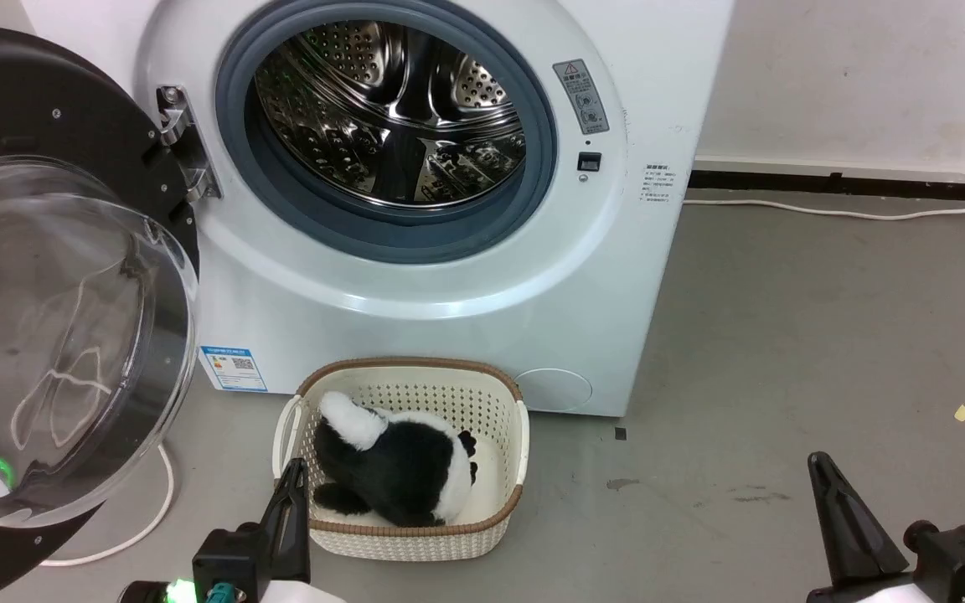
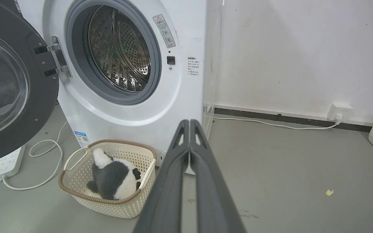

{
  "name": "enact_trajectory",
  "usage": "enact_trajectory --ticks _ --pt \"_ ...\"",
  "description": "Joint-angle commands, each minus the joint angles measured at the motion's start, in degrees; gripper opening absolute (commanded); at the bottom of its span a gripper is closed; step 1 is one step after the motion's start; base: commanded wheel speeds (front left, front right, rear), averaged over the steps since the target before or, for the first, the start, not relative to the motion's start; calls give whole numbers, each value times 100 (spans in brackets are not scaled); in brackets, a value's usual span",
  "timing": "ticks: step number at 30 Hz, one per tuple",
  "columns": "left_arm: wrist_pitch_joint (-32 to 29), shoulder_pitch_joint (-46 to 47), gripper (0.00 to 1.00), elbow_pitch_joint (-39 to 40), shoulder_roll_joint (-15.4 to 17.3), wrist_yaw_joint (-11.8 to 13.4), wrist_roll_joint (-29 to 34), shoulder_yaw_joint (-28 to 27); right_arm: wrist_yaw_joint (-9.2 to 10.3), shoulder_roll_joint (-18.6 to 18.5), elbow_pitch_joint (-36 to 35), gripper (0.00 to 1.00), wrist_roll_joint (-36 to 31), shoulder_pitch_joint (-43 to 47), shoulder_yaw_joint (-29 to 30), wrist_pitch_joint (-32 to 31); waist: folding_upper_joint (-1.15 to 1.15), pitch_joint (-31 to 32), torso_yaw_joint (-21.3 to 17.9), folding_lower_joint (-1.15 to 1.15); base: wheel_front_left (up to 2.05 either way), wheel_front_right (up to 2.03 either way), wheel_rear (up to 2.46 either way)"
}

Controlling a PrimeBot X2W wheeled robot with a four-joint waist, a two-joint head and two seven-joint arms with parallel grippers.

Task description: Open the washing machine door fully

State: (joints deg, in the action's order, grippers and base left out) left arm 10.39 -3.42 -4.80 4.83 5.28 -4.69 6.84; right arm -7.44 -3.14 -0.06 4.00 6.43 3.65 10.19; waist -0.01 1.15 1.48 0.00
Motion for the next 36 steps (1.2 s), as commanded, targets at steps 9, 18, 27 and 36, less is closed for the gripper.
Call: enact_trajectory --ticks 9,18,27,36 --pt "-126 114 0 83 -23 -87 81 -82 -2 10 3 0 -71 -146 -44 -122 1 -12 -16 0 0 0 0" --pt "-231 141 0 129 -43 -137 125 -151 -2 12 3 0 -109 -204 -81 -225 1 -24 -31 0 0 0 0" --pt "-359 173 0 185 -67 -200 180 -236 -2 14 4 0 -155 -273 -126 -351 1 -38 -50 0 0 0 0" --pt "-465 199 0 231 -87 -251 225 -305 -3 16 4 0 -193 -331 -163 -455 1 -50 -65 0 0 0 0"
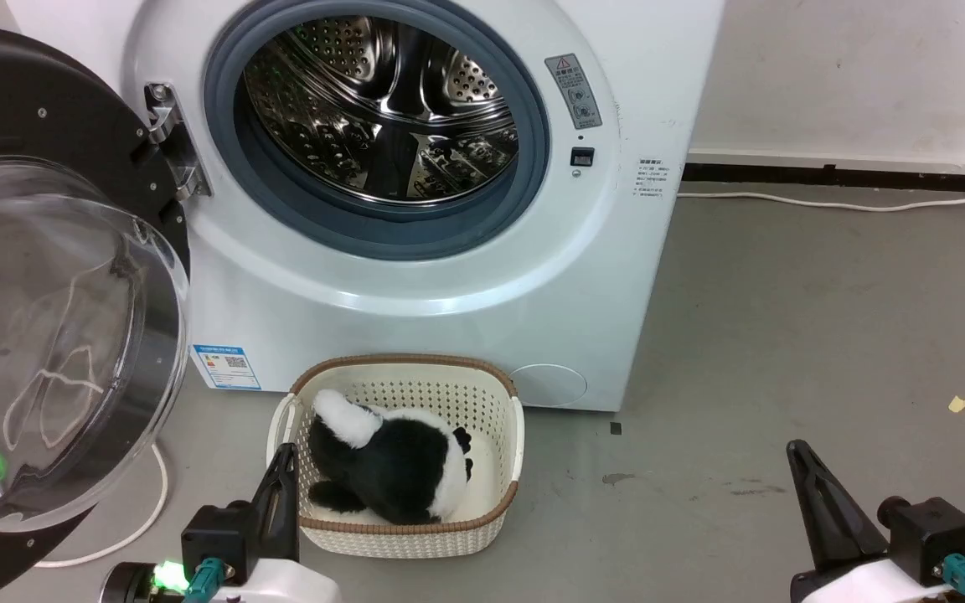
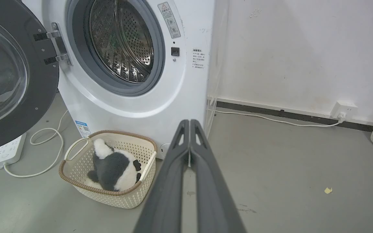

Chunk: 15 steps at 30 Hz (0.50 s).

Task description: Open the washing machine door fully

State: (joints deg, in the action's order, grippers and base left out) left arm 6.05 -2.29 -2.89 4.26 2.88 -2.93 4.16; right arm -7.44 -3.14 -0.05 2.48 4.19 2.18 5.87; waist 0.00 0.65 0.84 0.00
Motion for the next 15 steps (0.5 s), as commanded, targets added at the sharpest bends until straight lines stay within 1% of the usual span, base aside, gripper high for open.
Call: enact_trajectory --ticks 1,15 --pt "-31 86 0 41 -30 -11 49 -37 -3 16 3 0 -41 -107 -16 -23 0 -1 -1 0 0 0 0" --pt "-195 127 0 112 -61 -90 119 -145 -3 19 4 0 -100 -196 -74 -184 0 -19 -25 0 0 0 0"
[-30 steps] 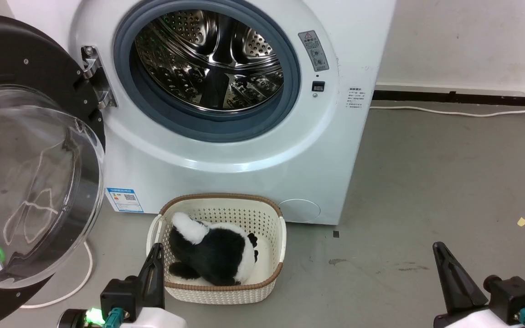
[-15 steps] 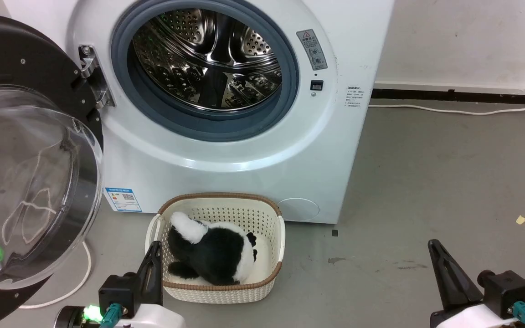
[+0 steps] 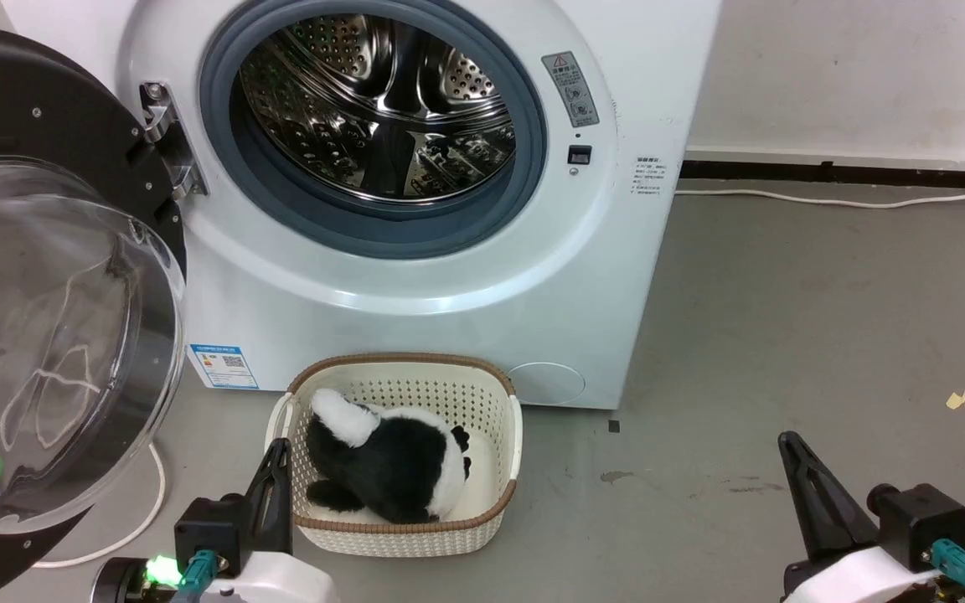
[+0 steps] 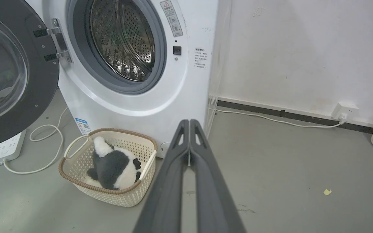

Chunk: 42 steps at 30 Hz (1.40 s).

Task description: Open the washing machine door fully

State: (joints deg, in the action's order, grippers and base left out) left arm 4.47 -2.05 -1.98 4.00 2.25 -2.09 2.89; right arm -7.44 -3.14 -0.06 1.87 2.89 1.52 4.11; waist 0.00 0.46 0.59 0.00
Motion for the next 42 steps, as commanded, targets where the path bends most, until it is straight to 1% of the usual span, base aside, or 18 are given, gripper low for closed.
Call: enact_trajectory --ticks 1,35,42 --pt "-48 105 0 25 -37 -32 40 -27 -3 19 5 0 -43 -72 -12 -20 0 -1 -2 0 0 0 0" --pt "-446 205 0 198 -113 -224 209 -289 -5 26 6 0 -187 -289 -152 -411 0 -46 -59 0 0 0 0" --pt "-447 205 0 198 -113 -225 209 -289 -5 26 6 0 -187 -289 -152 -411 0 -46 -59 0 0 0 0"
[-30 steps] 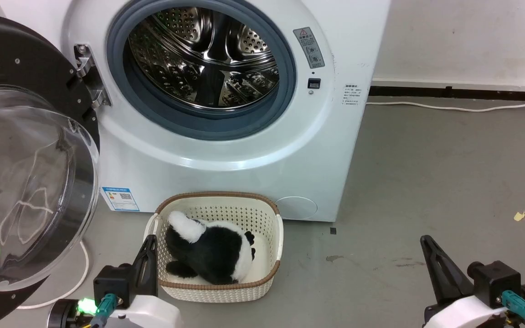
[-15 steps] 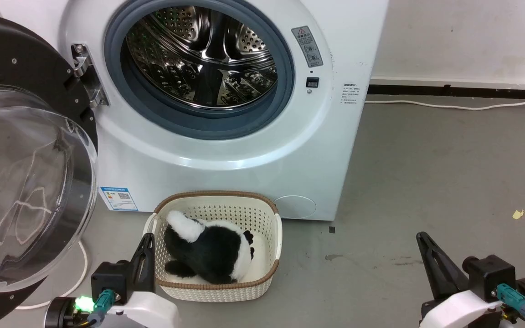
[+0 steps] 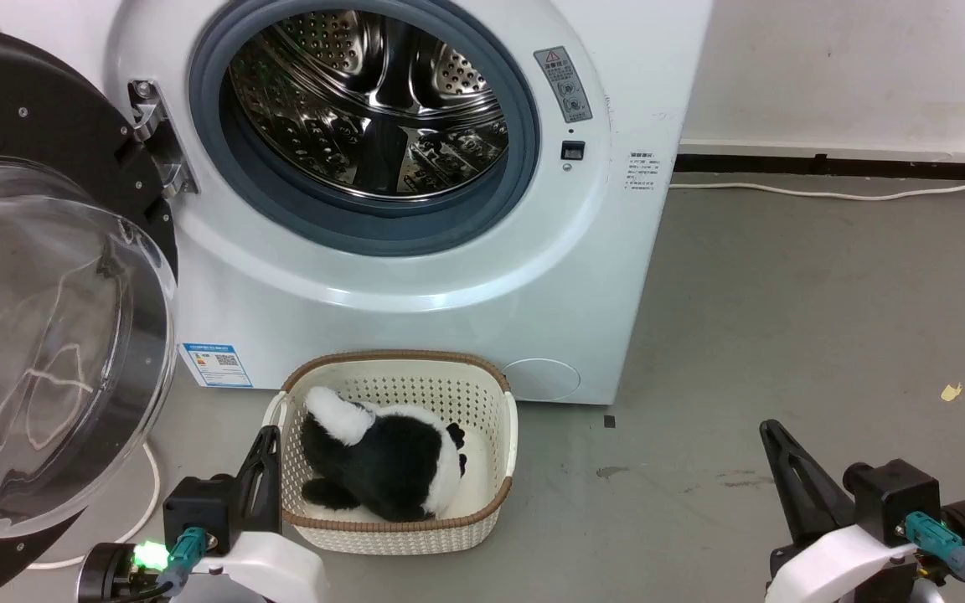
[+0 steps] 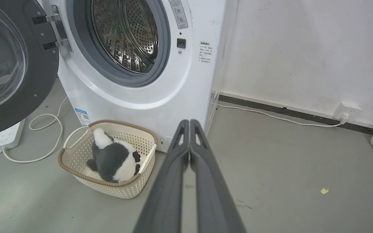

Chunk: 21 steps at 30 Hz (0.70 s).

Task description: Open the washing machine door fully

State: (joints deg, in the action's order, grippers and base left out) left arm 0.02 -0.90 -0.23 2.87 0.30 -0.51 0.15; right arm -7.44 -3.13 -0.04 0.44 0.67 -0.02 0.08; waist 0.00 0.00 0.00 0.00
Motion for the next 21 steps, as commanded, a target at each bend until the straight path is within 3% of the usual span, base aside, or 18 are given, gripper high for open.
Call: enact_trajectory --ticks 1,21 --pt "-2 90 0 23 0 -30 51 -15 -5 25 4 0 -44 -67 2 -8 0 0 0 0 0 0 0" --pt "-2 90 0 23 0 -30 51 -15 -5 25 4 0 -44 -67 2 -8 0 0 0 0 0 0 0"
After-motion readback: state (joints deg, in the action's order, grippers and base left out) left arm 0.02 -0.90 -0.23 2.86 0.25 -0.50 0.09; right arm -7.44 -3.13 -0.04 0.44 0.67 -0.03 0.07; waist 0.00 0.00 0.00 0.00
